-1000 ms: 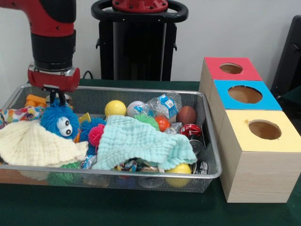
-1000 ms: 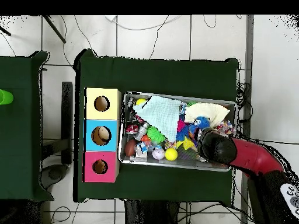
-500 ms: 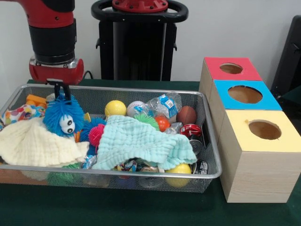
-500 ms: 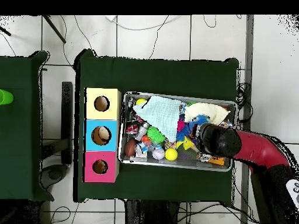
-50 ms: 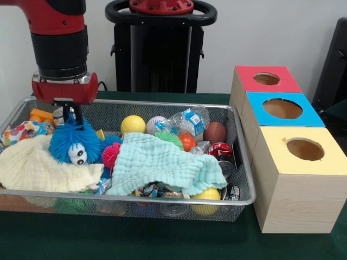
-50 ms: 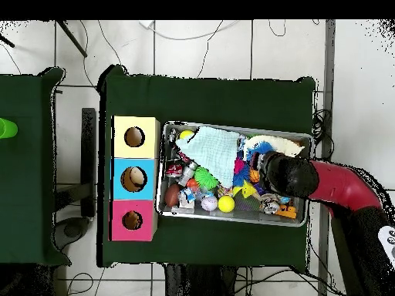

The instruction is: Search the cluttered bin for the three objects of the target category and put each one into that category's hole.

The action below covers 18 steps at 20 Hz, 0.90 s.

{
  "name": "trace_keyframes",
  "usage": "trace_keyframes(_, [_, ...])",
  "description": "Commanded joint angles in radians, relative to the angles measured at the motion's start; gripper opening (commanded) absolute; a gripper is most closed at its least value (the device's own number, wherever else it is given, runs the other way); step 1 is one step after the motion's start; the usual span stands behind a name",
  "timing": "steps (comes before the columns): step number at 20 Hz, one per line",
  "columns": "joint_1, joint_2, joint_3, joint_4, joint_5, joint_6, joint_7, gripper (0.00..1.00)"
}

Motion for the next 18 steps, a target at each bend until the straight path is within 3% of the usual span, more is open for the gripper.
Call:
trace_keyframes(1, [0.017,0.046,0.093,-0.115,-0.054,0.122,-0.225,0.0])
trace_keyframes(9, [0.008,0.069,0.105,-0.134,-0.084,0.108,-0.226,0.0])
trace_keyframes(10, [0.005,0.068,0.109,-0.132,-0.089,0.105,-0.219,1.0])
trace_keyframes(18, [-0.002,0.055,0.12,-0.122,-0.113,0.088,-0.227,1.0])
